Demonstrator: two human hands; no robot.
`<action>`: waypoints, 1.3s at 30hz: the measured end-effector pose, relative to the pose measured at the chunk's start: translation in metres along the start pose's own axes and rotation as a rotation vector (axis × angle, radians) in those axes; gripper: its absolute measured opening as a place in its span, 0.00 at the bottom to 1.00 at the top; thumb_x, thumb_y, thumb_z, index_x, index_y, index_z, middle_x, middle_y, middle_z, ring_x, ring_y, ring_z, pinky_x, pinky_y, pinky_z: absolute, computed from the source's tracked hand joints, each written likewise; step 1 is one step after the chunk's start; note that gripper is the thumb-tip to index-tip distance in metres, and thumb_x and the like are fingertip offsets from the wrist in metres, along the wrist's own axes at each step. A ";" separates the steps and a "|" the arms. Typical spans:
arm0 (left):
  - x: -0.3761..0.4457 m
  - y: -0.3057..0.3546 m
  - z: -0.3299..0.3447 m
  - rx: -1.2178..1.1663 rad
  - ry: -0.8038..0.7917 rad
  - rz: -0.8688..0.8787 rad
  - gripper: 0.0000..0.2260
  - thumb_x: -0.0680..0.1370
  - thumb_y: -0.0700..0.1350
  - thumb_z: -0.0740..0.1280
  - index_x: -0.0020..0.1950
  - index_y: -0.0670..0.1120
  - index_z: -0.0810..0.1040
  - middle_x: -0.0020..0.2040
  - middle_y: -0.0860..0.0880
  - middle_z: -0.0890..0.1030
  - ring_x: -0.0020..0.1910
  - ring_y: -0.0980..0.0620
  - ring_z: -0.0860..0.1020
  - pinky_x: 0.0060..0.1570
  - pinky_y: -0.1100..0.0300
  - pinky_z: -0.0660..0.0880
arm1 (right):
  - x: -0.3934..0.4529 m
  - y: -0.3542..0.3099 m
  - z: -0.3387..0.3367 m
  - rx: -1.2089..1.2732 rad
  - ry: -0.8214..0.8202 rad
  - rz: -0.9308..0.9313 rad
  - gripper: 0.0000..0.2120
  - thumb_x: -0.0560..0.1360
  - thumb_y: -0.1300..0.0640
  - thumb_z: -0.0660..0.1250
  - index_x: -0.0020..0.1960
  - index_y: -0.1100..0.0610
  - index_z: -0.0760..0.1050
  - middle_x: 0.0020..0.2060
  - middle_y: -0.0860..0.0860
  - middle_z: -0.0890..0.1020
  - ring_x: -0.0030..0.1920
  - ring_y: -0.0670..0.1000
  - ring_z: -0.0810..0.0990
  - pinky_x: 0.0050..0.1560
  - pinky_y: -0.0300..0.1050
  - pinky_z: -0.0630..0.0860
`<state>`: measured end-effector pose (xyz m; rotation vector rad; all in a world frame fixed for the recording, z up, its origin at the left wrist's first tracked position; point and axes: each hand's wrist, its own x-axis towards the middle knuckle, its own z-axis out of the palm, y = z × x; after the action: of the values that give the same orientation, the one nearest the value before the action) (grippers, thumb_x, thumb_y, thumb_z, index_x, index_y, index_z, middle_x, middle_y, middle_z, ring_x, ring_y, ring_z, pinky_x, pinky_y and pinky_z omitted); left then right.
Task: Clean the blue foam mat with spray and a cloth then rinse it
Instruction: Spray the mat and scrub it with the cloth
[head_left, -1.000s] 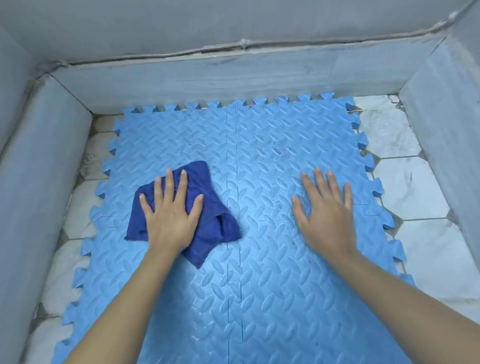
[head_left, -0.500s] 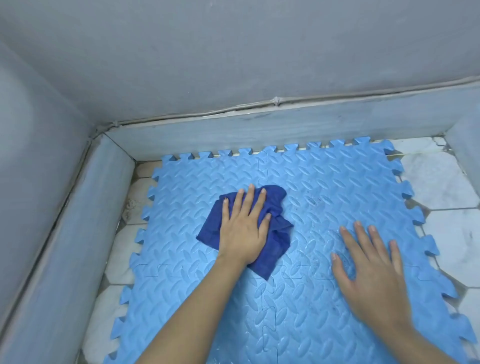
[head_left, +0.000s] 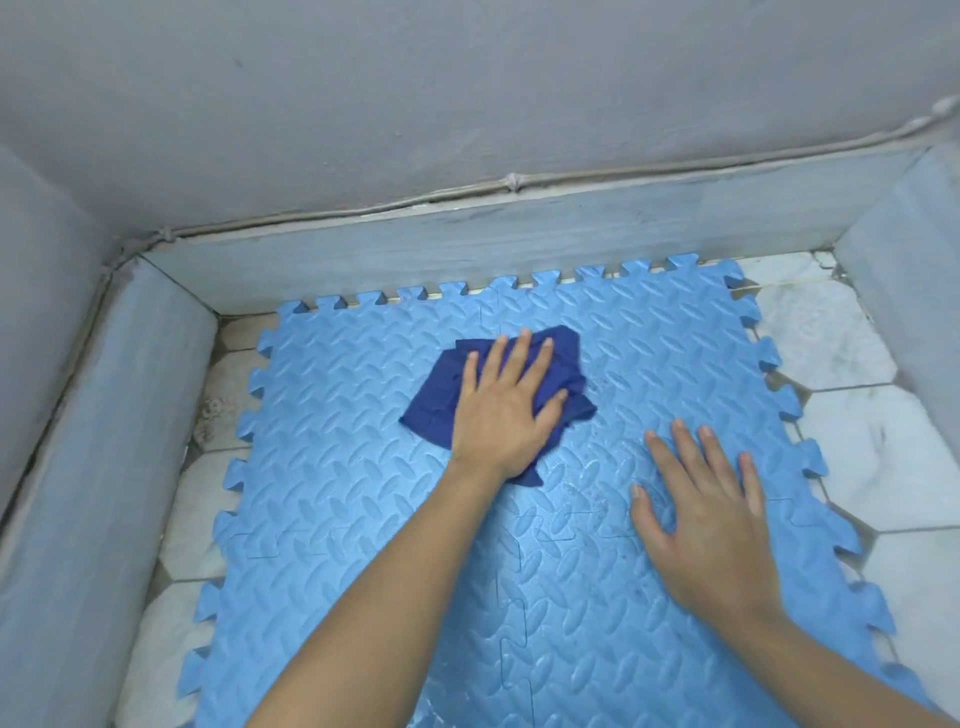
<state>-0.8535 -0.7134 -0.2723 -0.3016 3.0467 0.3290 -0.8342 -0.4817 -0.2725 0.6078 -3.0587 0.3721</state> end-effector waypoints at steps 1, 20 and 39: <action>0.003 -0.012 -0.003 0.004 0.016 -0.020 0.28 0.77 0.61 0.46 0.77 0.55 0.54 0.78 0.53 0.54 0.77 0.50 0.52 0.74 0.47 0.45 | 0.000 0.000 -0.001 0.009 0.000 -0.003 0.28 0.77 0.42 0.53 0.73 0.52 0.69 0.75 0.52 0.67 0.76 0.54 0.61 0.76 0.58 0.50; -0.059 0.029 0.012 0.044 0.054 0.050 0.27 0.79 0.56 0.47 0.77 0.51 0.56 0.78 0.51 0.55 0.77 0.48 0.52 0.74 0.48 0.44 | 0.002 -0.004 -0.006 -0.015 -0.037 0.007 0.27 0.78 0.43 0.53 0.74 0.51 0.66 0.76 0.52 0.65 0.77 0.54 0.59 0.76 0.60 0.50; -0.049 0.078 0.020 0.037 0.064 0.095 0.24 0.81 0.54 0.48 0.76 0.50 0.60 0.76 0.49 0.61 0.76 0.47 0.57 0.73 0.45 0.51 | -0.013 0.075 -0.021 0.039 -0.014 0.029 0.27 0.79 0.43 0.54 0.76 0.49 0.63 0.76 0.49 0.63 0.77 0.50 0.58 0.77 0.52 0.54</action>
<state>-0.8206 -0.6250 -0.2720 -0.1682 3.1331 0.2734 -0.8509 -0.4045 -0.2701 0.5708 -3.0838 0.4308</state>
